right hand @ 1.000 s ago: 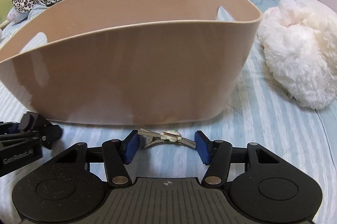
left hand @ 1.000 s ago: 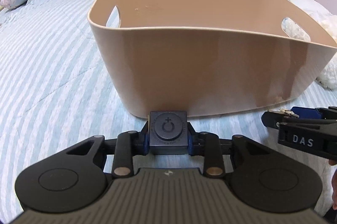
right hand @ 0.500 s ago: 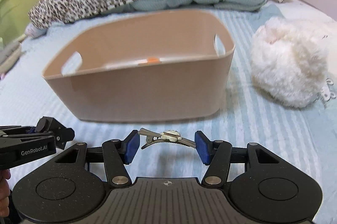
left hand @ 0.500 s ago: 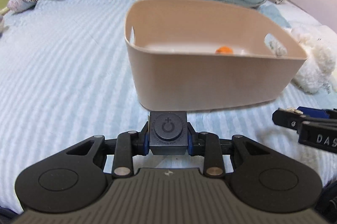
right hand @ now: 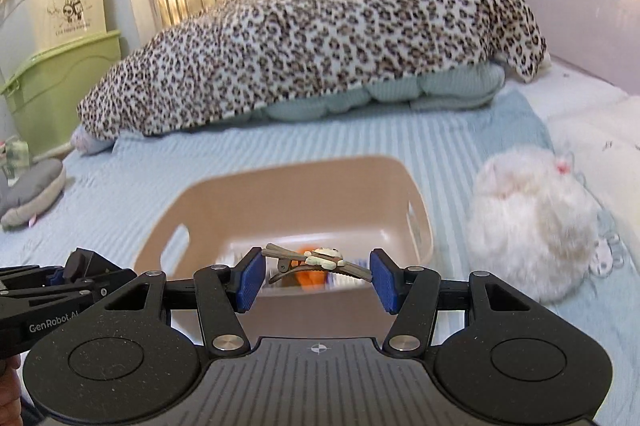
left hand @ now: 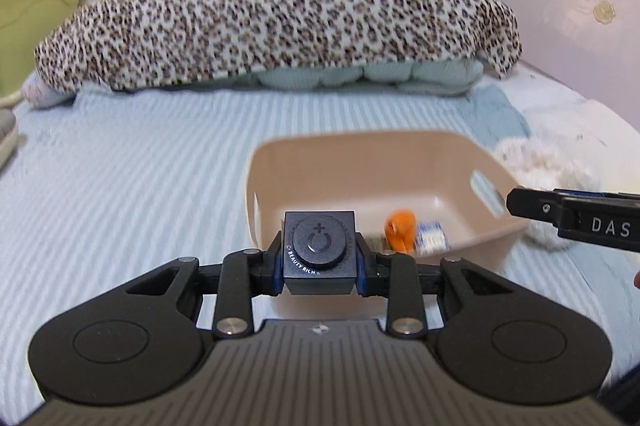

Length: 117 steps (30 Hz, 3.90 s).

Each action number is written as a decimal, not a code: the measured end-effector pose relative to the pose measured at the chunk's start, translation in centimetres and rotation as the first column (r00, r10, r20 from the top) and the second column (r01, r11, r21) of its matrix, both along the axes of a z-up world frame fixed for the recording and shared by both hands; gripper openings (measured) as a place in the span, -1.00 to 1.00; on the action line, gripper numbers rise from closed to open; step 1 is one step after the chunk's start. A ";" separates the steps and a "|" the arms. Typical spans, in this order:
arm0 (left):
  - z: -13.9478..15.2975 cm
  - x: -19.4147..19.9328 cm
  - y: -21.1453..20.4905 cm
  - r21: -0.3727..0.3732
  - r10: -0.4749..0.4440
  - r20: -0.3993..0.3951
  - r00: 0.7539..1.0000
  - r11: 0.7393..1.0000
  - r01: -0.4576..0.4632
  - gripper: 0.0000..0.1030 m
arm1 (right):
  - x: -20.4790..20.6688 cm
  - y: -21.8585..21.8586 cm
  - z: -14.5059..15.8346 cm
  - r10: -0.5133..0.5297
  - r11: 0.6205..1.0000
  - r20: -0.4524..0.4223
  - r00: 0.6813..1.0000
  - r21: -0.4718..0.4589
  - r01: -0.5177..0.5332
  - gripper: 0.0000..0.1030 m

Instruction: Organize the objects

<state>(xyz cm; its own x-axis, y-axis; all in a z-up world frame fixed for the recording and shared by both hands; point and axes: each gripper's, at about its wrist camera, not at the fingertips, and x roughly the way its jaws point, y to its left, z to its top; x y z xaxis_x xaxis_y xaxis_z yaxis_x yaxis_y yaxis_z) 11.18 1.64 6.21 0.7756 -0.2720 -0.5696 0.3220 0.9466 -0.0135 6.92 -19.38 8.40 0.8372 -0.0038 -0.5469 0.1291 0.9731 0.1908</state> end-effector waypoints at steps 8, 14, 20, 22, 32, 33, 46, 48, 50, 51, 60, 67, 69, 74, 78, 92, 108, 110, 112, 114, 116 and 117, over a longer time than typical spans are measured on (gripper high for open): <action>1.5 4.9 -1.9 0.019 0.027 0.015 1.000 0.999 -0.027 -0.35 | 3.7 -0.6 0.9 -0.001 1.000 0.030 1.000 0.013 0.001 0.05; -0.3 8.3 -4.0 0.099 0.037 -0.020 0.999 0.994 -0.035 -0.35 | 7.2 -0.2 0.4 -0.007 0.999 0.001 1.000 -0.050 0.007 0.05; -3.6 10.5 -5.6 0.183 0.033 -0.093 0.995 0.983 -0.015 -0.35 | 9.9 0.2 -1.6 -0.012 0.995 -0.073 0.997 -0.098 0.005 0.05; -4.6 11.1 -5.8 0.198 0.032 -0.122 0.992 0.980 -0.008 -0.35 | 10.6 0.3 -2.6 -0.015 0.994 -0.107 0.994 -0.113 0.003 0.05; -6.3 11.2 -6.0 0.209 0.015 -0.197 0.980 0.978 0.027 -0.11 | 10.8 0.2 -5.7 -0.013 0.993 -0.217 0.976 -0.121 -0.014 0.24; -6.0 10.9 -6.0 0.203 0.008 -0.187 0.982 0.979 0.031 0.16 | 10.6 0.1 -5.5 -0.013 0.993 -0.213 0.977 -0.118 -0.013 0.33; -1.7 7.3 -5.0 0.185 0.047 -0.123 0.991 0.982 -0.023 0.48 | 5.7 -0.4 -1.2 -0.036 0.994 -0.149 0.988 -0.104 0.020 0.66; -1.1 6.5 -4.6 0.176 0.045 -0.125 0.991 0.984 -0.022 0.48 | 4.7 -0.2 -0.7 -0.035 0.994 -0.141 0.989 -0.106 0.020 0.66; -0.6 5.7 -4.1 0.162 0.040 -0.128 0.991 0.987 -0.019 0.48 | 3.7 0.0 -0.4 -0.030 0.994 -0.138 0.990 -0.104 0.016 0.67; -0.3 5.2 -4.0 0.157 0.038 -0.128 0.991 0.987 -0.017 0.48 | 3.2 0.1 -0.2 -0.028 0.995 -0.137 0.990 -0.099 0.014 0.68; 1.3 1.1 -2.4 0.128 0.044 -0.120 0.992 0.991 -0.028 0.48 | -1.3 0.6 0.4 -0.019 0.998 -0.126 0.992 -0.063 0.012 0.69; 1.6 -1.6 -1.1 0.106 0.057 -0.141 0.988 0.994 -0.042 0.48 | -4.1 1.2 0.2 -0.017 0.998 -0.129 0.992 -0.066 0.009 0.69; 1.6 -2.5 -0.9 0.115 0.061 -0.127 0.990 0.992 -0.047 0.48 | -4.9 1.4 0.1 -0.016 0.998 -0.131 0.991 -0.062 0.008 0.69; 1.7 -4.6 -0.3 0.109 0.051 -0.117 0.992 0.993 -0.038 0.48 | -6.8 2.0 -0.1 -0.017 0.998 -0.140 0.990 -0.062 0.008 0.69; 1.8 -6.6 0.2 0.125 0.045 -0.097 0.994 0.992 -0.033 0.48 | -8.5 2.6 -0.2 -0.012 0.997 -0.147 0.989 -0.074 0.001 0.70; 3.3 -12.2 1.8 0.070 -0.008 -0.094 0.996 0.997 0.015 0.48 | -13.2 4.3 0.3 0.026 0.996 -0.145 0.989 -0.079 -0.038 0.77; 3.0 -15.4 2.4 0.043 -0.034 -0.123 0.992 0.998 0.040 0.48 | -16.9 5.8 1.3 0.039 0.994 -0.140 0.989 -0.092 -0.052 0.87; 2.9 -15.6 2.6 0.040 -0.036 -0.128 0.991 0.998 0.041 0.48 | -17.1 6.0 1.2 0.044 0.994 -0.146 0.988 -0.088 -0.058 0.87; 2.8 -15.9 2.7 0.039 -0.037 -0.130 0.991 0.998 0.042 0.48 | -17.3 6.2 1.2 0.049 0.994 -0.149 0.988 -0.088 -0.063 0.87; 2.8 -16.1 2.7 0.038 -0.038 -0.129 0.991 0.998 0.043 0.48 | -17.4 6.3 1.2 0.051 0.993 -0.150 0.987 -0.094 -0.066 0.87; 2.8 -16.3 2.7 0.035 -0.040 -0.128 0.991 0.998 0.045 0.48 | -17.5 6.4 1.3 0.051 0.993 -0.150 0.987 -0.096 -0.066 0.87; 2.8 -16.3 2.8 0.032 -0.042 -0.129 0.991 0.998 0.047 0.48 | -17.6 6.4 1.3 0.051 0.993 -0.150 0.987 -0.096 -0.066 0.87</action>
<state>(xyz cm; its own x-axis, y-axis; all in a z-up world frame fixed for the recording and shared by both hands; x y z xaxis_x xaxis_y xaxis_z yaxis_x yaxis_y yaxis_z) -5.12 4.45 9.02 0.6830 -0.2826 -0.6735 0.3614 0.9321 -0.0246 -10.69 -12.99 9.72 0.7478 -0.0181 -0.6636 0.0907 0.9930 0.0751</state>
